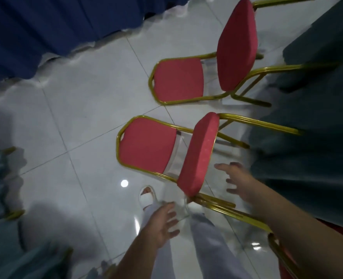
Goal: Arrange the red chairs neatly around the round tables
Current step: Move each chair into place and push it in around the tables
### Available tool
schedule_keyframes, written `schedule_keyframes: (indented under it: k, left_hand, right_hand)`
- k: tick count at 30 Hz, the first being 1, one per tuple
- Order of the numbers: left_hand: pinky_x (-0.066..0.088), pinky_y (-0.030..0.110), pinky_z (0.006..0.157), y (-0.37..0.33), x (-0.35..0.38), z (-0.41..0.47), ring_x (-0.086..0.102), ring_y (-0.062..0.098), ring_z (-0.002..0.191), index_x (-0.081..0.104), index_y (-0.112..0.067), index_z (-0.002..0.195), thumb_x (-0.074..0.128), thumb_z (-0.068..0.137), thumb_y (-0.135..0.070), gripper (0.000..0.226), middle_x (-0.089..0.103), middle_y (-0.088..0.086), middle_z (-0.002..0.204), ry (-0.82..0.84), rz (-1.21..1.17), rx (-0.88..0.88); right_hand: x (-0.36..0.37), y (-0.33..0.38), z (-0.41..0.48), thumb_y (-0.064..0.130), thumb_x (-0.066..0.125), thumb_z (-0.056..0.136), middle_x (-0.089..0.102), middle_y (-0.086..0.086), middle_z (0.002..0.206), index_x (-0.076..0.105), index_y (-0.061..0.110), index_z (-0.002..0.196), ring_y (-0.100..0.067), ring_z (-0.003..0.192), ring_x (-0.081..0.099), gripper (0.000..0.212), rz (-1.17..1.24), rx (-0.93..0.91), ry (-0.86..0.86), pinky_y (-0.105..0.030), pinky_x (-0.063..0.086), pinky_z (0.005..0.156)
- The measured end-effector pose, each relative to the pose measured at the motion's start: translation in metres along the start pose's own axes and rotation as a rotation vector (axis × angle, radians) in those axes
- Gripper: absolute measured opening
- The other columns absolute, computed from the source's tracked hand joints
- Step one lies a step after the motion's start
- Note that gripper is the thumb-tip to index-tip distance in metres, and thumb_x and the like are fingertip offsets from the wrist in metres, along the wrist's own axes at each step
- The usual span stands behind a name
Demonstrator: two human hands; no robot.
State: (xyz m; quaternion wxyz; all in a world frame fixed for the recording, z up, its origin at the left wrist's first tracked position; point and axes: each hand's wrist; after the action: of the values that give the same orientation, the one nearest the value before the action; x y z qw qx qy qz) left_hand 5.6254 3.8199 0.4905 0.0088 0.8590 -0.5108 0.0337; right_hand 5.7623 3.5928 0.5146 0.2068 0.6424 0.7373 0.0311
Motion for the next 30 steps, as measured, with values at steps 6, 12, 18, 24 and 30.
schedule_keyframes:
  k: [6, 12, 18, 24, 30]
  left_hand:
    - [0.056, 0.053, 0.071, -0.030, 0.021, 0.140, 0.060, 0.031, 0.100, 0.062, -0.021, 0.099, 0.082, 0.067, -0.058, 0.053, 0.070, 0.010, 0.103, 0.118, -0.074, -0.210]
    - [0.047, 0.051, 0.091, -0.023, 0.047, 0.216, 0.058, 0.032, 0.116, 0.055, -0.010, 0.134, 0.072, 0.074, -0.063, 0.081, 0.058, 0.016, 0.134, 0.251, -0.330, -0.349]
    - [0.055, 0.052, 0.083, -0.006, 0.070, 0.242, 0.056, 0.047, 0.122, 0.053, -0.008, 0.139, 0.065, 0.085, -0.056, 0.073, 0.061, 0.026, 0.132, 0.386, -0.561, -0.328]
    - [0.057, 0.052, 0.080, -0.032, 0.061, 0.245, 0.066, 0.044, 0.104, 0.055, -0.003, 0.136, 0.052, 0.097, -0.046, 0.058, 0.064, 0.028, 0.125, 0.317, -0.675, -0.123]
    - [0.044, 0.023, 0.044, -0.138, -0.010, 0.213, 0.050, 0.021, 0.042, 0.064, -0.015, 0.076, 0.051, 0.096, -0.037, 0.032, 0.054, 0.005, 0.051, 0.079, -0.802, 0.065]
  right_hand:
    - [0.052, 0.024, 0.113, 0.052, 0.080, 0.072, 0.057, -0.001, 0.128, 0.053, 0.029, 0.128, -0.030, 0.115, 0.054, 0.066, 0.080, 0.054, 0.049, -0.056, 0.044, 0.094]
    - [0.083, 0.034, 0.173, 0.023, 0.083, 0.068, 0.077, -0.007, 0.098, 0.064, 0.024, 0.117, -0.031, 0.084, 0.074, 0.052, 0.241, -0.028, -0.091, -0.044, 0.060, 0.070]
    - [0.076, 0.027, 0.180, 0.019, 0.077, 0.059, 0.073, -0.013, 0.112, 0.058, 0.025, 0.128, -0.038, 0.100, 0.070, 0.072, 0.236, -0.091, 0.026, -0.058, 0.058, 0.082]
    - [0.113, 0.065, 0.180, 0.004, 0.071, 0.059, 0.072, -0.016, 0.110, 0.060, 0.014, 0.127, -0.037, 0.094, 0.071, 0.070, 0.256, -0.134, 0.046, -0.050, 0.060, 0.074]
    - [0.243, 0.154, 0.140, -0.007, 0.066, 0.063, 0.073, -0.016, 0.087, 0.065, 0.005, 0.111, -0.030, 0.067, 0.070, 0.049, 0.310, -0.274, 0.151, -0.041, 0.060, 0.058]
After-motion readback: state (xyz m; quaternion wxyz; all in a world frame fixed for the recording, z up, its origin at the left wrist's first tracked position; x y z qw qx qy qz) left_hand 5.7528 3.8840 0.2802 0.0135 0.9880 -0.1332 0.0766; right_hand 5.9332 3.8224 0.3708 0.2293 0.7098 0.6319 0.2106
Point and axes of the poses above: each hand's wrist, its own z-axis towards the middle knuckle, its own x-axis out of the palm, y = z × x
